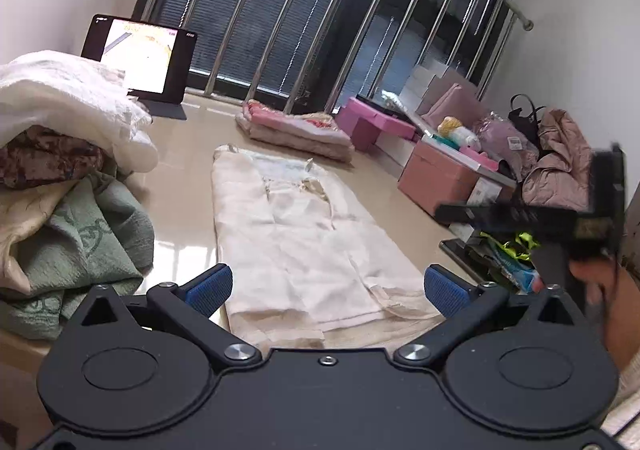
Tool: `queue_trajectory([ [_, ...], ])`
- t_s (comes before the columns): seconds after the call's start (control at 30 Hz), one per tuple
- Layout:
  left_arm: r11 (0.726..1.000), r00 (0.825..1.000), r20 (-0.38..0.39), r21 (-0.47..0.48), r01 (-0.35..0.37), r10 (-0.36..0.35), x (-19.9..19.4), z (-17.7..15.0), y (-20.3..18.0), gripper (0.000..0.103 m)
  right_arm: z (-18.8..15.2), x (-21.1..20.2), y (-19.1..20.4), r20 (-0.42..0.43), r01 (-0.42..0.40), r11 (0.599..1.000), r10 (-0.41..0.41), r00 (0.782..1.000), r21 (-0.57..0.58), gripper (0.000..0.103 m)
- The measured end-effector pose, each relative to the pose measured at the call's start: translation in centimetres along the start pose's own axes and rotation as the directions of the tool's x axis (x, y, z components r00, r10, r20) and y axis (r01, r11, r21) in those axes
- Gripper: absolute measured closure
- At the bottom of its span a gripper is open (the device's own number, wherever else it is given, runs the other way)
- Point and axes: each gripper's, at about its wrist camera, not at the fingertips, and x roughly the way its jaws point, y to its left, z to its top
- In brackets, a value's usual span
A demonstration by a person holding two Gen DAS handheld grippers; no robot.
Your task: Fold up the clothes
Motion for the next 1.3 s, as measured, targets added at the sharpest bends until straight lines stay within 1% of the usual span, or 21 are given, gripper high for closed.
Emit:
queue_trajectory([
  [0.13,0.999,0.999,-0.007,0.000,-0.042,0.042,0.3,-0.2,-0.7,0.000,-1.7,-0.8,-0.2,-0.016,-0.008,1.000,0.008,1.000,0.022,0.000],
  [0.23,0.997,0.997,-0.012,0.009,-0.079,0.079,0.3,-0.4,-1.2,0.000,-2.1,-1.3,-0.3,-0.016,-0.024,0.999,0.024,1.000,0.027,0.000],
  [0.37,0.995,0.995,-0.019,0.017,-0.095,0.096,0.0,-1.0,-1.4,0.000,-2.7,-1.9,-0.4,-0.006,-0.024,0.999,0.024,1.000,0.028,0.000],
  [0.5,0.993,0.993,-0.033,0.028,-0.116,0.117,-0.2,-1.4,-1.6,0.000,-3.7,-1.9,-0.9,-0.020,-0.038,0.998,0.039,0.999,0.055,0.000],
  [0.6,0.989,0.990,-0.040,0.051,-0.136,0.138,-0.1,-1.5,-1.9,0.000,-4.2,-2.0,-1.2,-0.025,-0.042,0.998,0.044,0.999,0.055,0.000],
  [0.7,0.982,0.985,-0.037,0.085,-0.168,0.171,0.2,-1.6,-2.1,0.000,-4.6,-2.1,-1.5,-0.027,-0.045,0.998,0.047,0.999,0.052,0.000],
  [0.8,0.970,0.974,-0.038,0.111,-0.217,0.222,0.7,-1.6,-2.1,0.000,-5.1,-2.2,-1.8,-0.030,-0.049,0.998,0.050,0.998,0.049,0.000],
  [0.87,0.964,0.968,-0.054,0.123,-0.236,0.244,1.2,-1.3,-1.9,0.000,-5.4,-2.3,-2.0,-0.032,-0.051,0.998,0.052,0.998,0.047,0.000],
  [0.93,0.958,0.964,-0.052,0.138,-0.253,0.262,1.8,-0.9,-1.7,0.004,-5.6,-2.2,-2.2,-0.030,-0.059,0.997,0.061,0.998,0.041,0.004],
  [0.97,0.952,0.962,-0.044,0.157,-0.261,0.271,2.3,-0.7,-1.7,0.009,-5.5,-1.9,-2.3,-0.029,-0.072,0.997,0.073,0.997,0.041,0.012],
  [1.0,0.947,0.959,-0.047,0.183,-0.266,0.278,2.9,-0.4,-1.8,0.016,-5.4,-1.5,-2.4,-0.030,-0.086,0.995,0.088,0.996,0.043,0.022],
  [1.03,0.940,0.957,-0.050,0.209,-0.269,0.285,3.6,-0.1,-1.8,0.020,-5.3,-1.0,-2.5,-0.031,-0.100,0.994,0.102,0.994,0.046,0.028],
  [1.1,0.936,0.957,-0.072,0.242,-0.257,0.282,5.3,0.1,-1.8,0.037,-5.0,0.5,-2.6,-0.054,-0.107,0.993,0.109,0.993,0.042,0.048],
  [1.13,0.933,0.956,-0.083,0.258,-0.251,0.280,6.1,0.3,-1.8,0.042,-5.0,1.4,-2.6,-0.063,-0.103,0.994,0.105,0.993,0.028,0.051],
  [1.17,0.935,0.957,-0.102,0.263,-0.237,0.271,7.1,0.3,-1.8,0.053,-5.2,2.2,-2.3,-0.078,-0.092,0.996,0.092,0.993,0.007,0.053],
  [1.2,0.937,0.957,-0.124,0.269,-0.224,0.264,8.0,0.3,-1.8,0.061,-5.4,3.1,-2.0,-0.097,-0.078,0.997,0.077,0.992,-0.016,0.056],
  [1.23,0.936,0.952,-0.148,0.277,-0.220,0.267,9.0,0.1,-1.7,0.065,-5.6,3.9,-1.7,-0.115,-0.066,0.997,0.061,0.991,-0.039,0.058],
  [1.27,0.934,0.947,-0.172,0.284,-0.216,0.271,9.9,0.0,-1.6,0.071,-5.9,4.2,-1.4,-0.126,-0.057,0.997,0.049,0.991,-0.060,0.065],
  [1.3,0.934,0.940,-0.201,0.286,-0.214,0.277,10.7,-0.3,-1.5,0.072,-6.1,4.2,-1.2,-0.133,-0.050,0.995,0.039,0.990,-0.081,0.067],
])
